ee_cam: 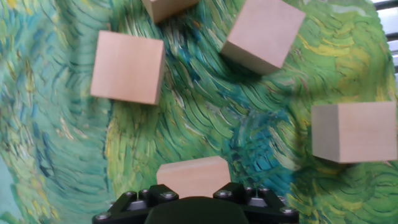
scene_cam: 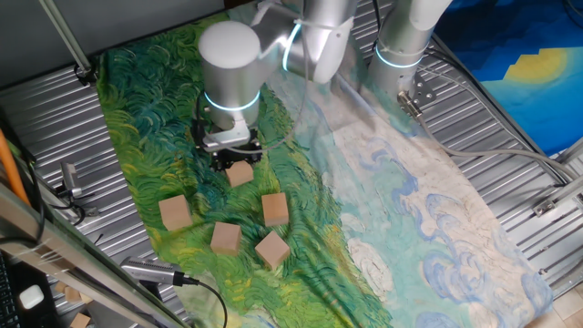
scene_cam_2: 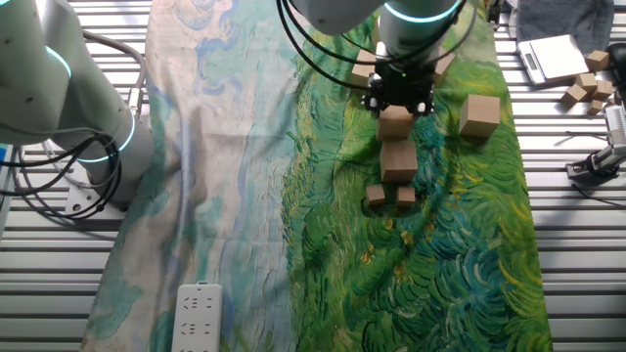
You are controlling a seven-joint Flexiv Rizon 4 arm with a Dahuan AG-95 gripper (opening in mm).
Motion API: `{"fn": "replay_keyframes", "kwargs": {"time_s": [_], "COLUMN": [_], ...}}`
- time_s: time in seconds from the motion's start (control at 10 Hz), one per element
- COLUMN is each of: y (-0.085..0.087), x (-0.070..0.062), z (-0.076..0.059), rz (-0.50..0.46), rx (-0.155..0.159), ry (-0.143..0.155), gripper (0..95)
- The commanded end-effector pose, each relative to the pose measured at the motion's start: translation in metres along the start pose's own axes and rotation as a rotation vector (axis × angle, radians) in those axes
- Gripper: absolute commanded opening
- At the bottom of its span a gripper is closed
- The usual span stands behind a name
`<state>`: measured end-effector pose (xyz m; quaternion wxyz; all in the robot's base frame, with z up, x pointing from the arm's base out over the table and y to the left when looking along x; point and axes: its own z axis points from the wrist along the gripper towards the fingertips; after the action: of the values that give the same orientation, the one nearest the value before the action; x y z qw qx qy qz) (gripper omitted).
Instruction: Stack the blocks into a pyramid shape
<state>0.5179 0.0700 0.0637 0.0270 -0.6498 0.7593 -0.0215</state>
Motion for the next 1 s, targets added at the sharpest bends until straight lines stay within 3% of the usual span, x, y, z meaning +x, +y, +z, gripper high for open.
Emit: {"fn": "replay_keyframes", "kwargs": {"time_s": [0.1,1.0], "y": [-0.001,-0.0069], "x": [0.0004,0.006], "z": [0.0012,0.0064], "rz": [-0.001,-0.026], "rx": [0.0,0.001], "ry": [-0.001,-0.017], "gripper": [0.0,0.0]}}
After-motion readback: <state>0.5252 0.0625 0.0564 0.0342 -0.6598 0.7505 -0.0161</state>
